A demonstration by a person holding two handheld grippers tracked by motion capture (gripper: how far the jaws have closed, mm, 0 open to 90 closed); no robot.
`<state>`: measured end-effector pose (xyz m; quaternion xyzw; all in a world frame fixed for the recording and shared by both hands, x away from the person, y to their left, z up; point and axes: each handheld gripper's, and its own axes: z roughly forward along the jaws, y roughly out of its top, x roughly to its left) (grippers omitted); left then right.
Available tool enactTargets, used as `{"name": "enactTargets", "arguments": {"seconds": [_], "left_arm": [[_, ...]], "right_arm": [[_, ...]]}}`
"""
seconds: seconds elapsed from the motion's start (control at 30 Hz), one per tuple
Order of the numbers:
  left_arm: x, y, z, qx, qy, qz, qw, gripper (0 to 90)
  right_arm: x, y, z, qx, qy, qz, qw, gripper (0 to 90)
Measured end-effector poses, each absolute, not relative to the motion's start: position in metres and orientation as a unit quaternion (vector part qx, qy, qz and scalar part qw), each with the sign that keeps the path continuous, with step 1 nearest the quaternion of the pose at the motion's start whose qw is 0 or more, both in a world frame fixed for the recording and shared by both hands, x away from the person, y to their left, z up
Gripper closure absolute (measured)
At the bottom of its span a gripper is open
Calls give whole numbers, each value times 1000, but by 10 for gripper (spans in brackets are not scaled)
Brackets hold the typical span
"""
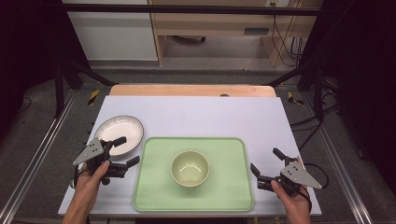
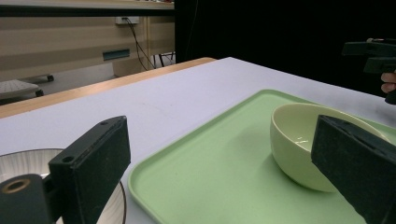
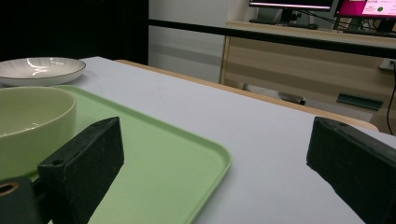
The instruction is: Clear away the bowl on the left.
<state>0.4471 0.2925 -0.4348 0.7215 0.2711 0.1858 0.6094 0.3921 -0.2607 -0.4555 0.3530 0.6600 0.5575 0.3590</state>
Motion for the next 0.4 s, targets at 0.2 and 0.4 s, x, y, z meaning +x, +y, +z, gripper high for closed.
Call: {"name": "enactTargets", "arguments": {"seconds": [0.2, 0.4], "left_arm": [[446, 294, -442, 727, 276, 184, 601, 47], [447, 293, -445, 730, 278, 182, 597, 48]], "right_arm": [[392, -261, -455, 353, 659, 558, 360, 41], [391, -262, -455, 354, 659, 558, 360, 41]]}}
